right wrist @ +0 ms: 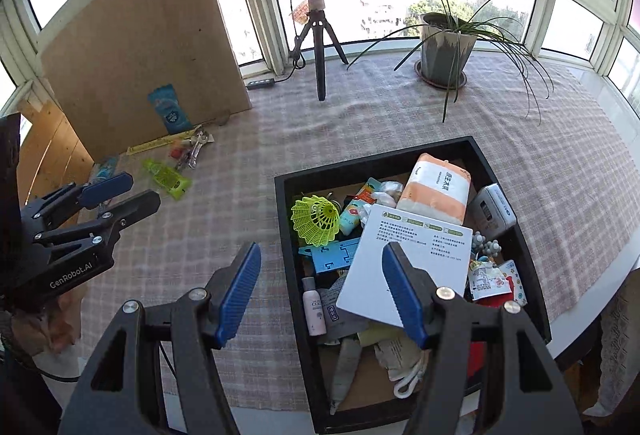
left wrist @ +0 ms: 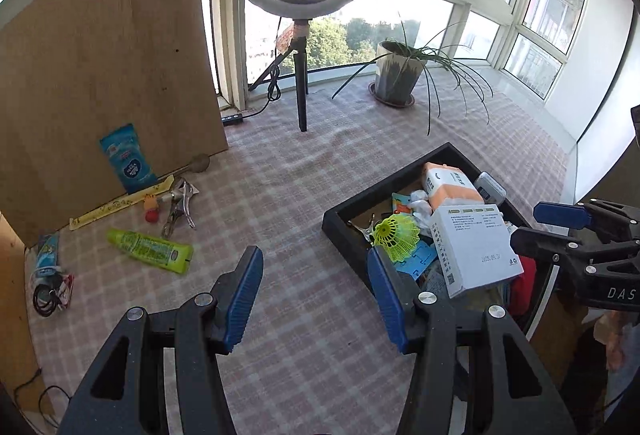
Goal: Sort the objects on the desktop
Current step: 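Move both grippers back toward the remaining items by the board, then grasp the orange toy figure with the left gripper while the right grasps the silver clip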
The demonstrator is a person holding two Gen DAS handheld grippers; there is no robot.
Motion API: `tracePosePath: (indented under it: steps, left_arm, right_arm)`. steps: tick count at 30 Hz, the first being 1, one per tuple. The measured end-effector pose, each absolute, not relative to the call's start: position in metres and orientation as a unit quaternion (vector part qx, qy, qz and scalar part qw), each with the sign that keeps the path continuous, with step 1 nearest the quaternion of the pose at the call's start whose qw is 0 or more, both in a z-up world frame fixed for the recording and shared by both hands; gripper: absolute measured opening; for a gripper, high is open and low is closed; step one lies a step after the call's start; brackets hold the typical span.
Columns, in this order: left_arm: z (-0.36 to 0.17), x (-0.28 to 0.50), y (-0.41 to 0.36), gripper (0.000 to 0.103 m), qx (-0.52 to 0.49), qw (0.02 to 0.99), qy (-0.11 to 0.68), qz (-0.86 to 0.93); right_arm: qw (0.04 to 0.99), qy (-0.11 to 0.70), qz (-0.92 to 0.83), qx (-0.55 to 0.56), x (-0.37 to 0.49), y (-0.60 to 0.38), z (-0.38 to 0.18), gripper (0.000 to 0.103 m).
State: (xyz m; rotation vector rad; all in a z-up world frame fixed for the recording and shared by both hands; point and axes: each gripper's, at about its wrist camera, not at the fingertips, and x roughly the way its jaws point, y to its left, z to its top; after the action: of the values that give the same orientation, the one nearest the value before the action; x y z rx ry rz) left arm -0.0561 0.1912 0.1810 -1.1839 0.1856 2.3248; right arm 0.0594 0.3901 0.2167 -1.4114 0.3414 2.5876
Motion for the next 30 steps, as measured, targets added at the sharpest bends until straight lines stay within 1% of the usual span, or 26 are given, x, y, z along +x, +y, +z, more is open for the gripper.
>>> tracePosePath:
  steps: [11, 17, 20, 24, 26, 30]
  left_arm:
    - [0.171, -0.047, 0.104, 0.052, -0.452, 0.213, 0.051, 0.865]
    - [0.174, -0.054, 0.052, 0.052, -0.455, 0.162, 0.018, 0.875]
    - [0.179, -0.063, 0.022, 0.052, -0.448, 0.119, 0.002, 0.886]
    - [0.18, -0.075, -0.013, 0.052, -0.449, 0.067, -0.028, 0.89]
    - [0.18, -0.082, -0.023, 0.052, -0.448, 0.042, -0.027, 0.892]
    - [0.175, -0.096, -0.032, 0.052, -0.448, 0.029, -0.032, 0.893]
  right_arm:
    - [0.052, 0.098, 0.872, -0.476, 0.046, 0.308, 0.208, 0.062]
    - [0.021, 0.096, 0.87, -0.482, 0.03, 0.289, 0.205, 0.062]
    - [-0.008, 0.098, 0.871, -0.481, 0.016, 0.285, 0.205, 0.062]
    - [-0.041, 0.111, 0.863, -0.491, -0.012, 0.284, 0.196, 0.065]
    - [-0.056, 0.125, 0.86, -0.493, -0.028, 0.287, 0.191, 0.065]
    - [-0.07, 0.121, 0.855, -0.5, -0.066, 0.288, 0.187, 0.065]
